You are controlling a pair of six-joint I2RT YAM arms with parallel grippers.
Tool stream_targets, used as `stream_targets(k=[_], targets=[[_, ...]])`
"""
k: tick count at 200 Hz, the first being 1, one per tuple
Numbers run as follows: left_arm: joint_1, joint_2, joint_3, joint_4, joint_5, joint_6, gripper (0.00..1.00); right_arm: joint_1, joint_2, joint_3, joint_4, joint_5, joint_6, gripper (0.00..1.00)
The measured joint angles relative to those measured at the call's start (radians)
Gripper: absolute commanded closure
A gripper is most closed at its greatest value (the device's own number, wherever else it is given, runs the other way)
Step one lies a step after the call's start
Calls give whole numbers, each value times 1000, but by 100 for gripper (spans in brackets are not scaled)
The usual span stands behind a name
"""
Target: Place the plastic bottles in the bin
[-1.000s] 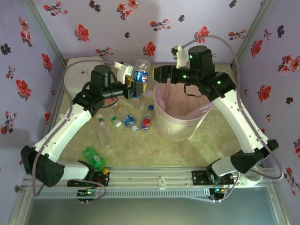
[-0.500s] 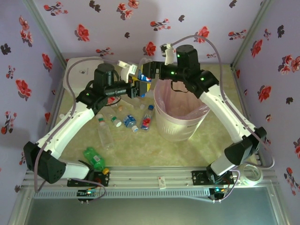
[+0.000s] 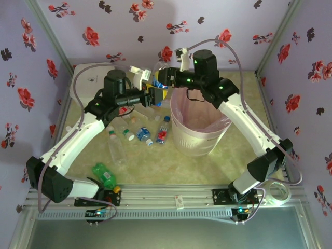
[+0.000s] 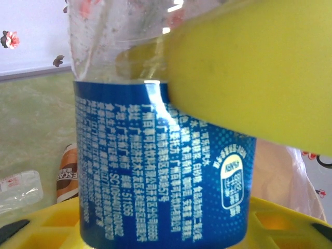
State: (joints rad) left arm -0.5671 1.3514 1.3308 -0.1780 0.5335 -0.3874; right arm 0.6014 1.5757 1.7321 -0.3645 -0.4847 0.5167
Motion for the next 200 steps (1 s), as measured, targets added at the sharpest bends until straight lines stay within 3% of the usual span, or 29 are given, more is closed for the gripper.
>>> stream_targets(k=[9,23,105,157,200], targets=[[5,0,-8,13,3,-4,16,0,0,0,0,6,-1,54],[14,-4,-34,45,10,-20,1,0,0,2,-10,16,-4,54],[136,-177,-195,9,-68,-89,0,-2,-18,136,-235,222,-115,54],[248,-190,-186,-324,-226,-164,0,-4,-25,404,-605,397,-260,54],[270,-241,-193,-528,-355,-233,2,-4,-36,453,-930,584,-362,55]])
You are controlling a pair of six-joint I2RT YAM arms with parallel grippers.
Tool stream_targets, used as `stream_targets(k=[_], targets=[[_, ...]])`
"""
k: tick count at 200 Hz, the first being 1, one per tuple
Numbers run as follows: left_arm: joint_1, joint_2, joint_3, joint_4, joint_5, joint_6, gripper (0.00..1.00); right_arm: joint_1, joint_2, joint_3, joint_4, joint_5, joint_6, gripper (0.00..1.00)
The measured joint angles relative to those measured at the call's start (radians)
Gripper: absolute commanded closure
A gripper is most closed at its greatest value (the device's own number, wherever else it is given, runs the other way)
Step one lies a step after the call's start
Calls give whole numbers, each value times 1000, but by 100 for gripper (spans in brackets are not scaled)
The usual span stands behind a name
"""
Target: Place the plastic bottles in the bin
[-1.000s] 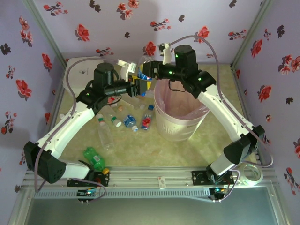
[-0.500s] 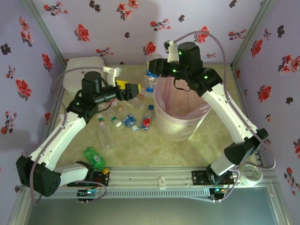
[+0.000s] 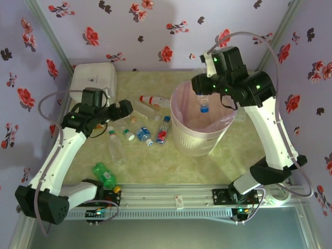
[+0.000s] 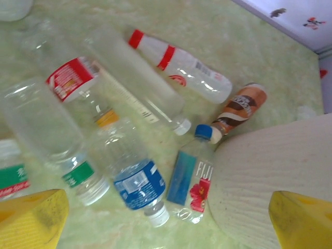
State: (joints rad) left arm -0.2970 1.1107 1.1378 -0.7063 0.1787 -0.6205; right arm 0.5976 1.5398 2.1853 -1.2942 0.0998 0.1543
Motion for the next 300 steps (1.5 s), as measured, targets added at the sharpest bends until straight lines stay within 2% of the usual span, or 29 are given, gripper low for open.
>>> stream_targets(k=[38,97,138,210,253,271,300], targets=[[3,-27,-56,-74,-49,-56,3,0,48,-6,-162,85,-55,55],[3,-44,-138,-103,-92,-108,6,0,161,-108,-179,100,-93,55],[3,-46,-148,-103,-95,-116,7,0,175,-248,-113,85,-95,55],[4,-47,-162,-103,-101,-134,9,0,172,-540,100,54,-75,56],[4,-48,-175,-103,-101,-138,10,-10,171,-641,196,35,-67,55],[4,-50,-175,-103,-101,-138,10,-19,171,-685,237,27,-65,53],[4,-51,-175,-118,-108,-138,10,-29,171,-728,279,23,-63,41]])
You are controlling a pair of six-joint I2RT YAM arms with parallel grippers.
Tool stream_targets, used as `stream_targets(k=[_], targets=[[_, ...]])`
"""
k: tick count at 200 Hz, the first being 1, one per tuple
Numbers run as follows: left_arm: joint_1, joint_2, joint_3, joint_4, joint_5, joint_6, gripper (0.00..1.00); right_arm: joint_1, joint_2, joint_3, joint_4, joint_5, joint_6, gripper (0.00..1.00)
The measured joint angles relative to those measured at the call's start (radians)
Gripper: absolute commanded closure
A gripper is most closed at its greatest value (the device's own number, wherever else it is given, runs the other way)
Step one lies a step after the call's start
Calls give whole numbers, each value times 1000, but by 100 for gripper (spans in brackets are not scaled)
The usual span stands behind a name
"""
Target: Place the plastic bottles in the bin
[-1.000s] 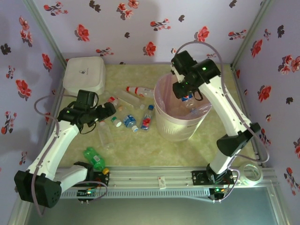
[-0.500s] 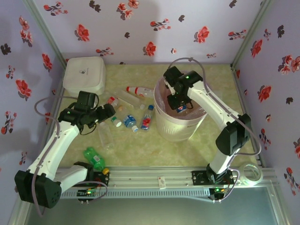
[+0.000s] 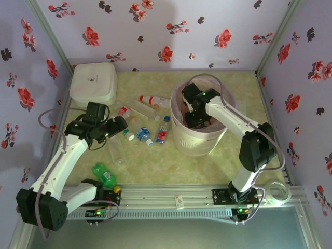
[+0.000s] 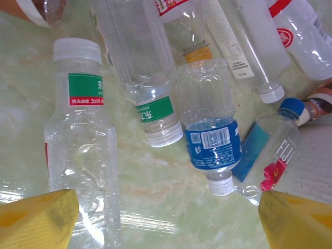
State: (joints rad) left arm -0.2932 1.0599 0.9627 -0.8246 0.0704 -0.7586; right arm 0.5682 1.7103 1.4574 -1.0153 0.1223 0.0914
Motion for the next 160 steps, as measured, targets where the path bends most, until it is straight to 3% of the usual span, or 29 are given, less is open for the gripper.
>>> stream_targets(k=[40,108,160], targets=[[0,-8,0,-54,-17,-1,10,-6,0,-19,35,-6,9,28],[0,-14,0,-182,-61,-37,10,-10,-15,-38,50,-18,10,23],[-66,3,0,-373,-223,-248,13,-13,-196,33,18,-60,6,23]])
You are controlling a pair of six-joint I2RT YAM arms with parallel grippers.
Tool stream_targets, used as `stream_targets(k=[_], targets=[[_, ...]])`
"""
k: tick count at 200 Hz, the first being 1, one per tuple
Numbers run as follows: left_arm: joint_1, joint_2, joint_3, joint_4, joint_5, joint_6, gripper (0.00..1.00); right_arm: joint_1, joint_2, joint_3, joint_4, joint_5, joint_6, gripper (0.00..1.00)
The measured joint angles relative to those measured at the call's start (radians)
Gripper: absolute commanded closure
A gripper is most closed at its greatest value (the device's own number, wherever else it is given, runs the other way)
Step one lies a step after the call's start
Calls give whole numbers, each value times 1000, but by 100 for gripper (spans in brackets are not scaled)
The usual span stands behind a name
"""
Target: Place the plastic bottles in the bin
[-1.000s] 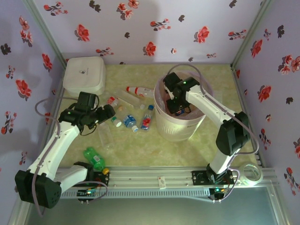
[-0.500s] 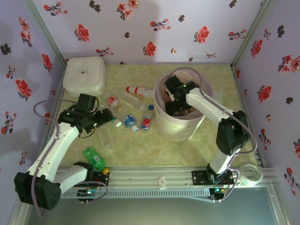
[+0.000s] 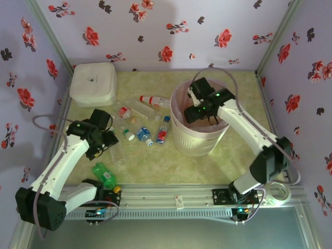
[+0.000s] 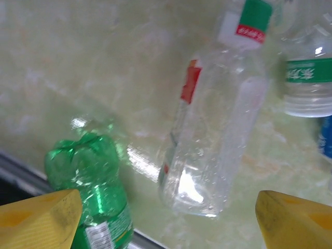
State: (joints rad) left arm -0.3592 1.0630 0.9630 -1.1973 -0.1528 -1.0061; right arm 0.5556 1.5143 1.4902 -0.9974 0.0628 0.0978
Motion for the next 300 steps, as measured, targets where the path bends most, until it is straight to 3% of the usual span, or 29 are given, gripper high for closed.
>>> stream_targets(k=[45,104,239,300], targets=[[-35,0,-17,-130,-24,-174,19,-27,-148,138,5,-73,-1,22],[-36,18,-119,-208,27,-293,20,-110,-145,211,32,-142,-2,22],[53,58,-395,116,119,-277,20,-183,-146,217,35,-167,-28,23],[63,143,-406,154,135,-256,34,-185,-167,216,28,-151,-28,23]])
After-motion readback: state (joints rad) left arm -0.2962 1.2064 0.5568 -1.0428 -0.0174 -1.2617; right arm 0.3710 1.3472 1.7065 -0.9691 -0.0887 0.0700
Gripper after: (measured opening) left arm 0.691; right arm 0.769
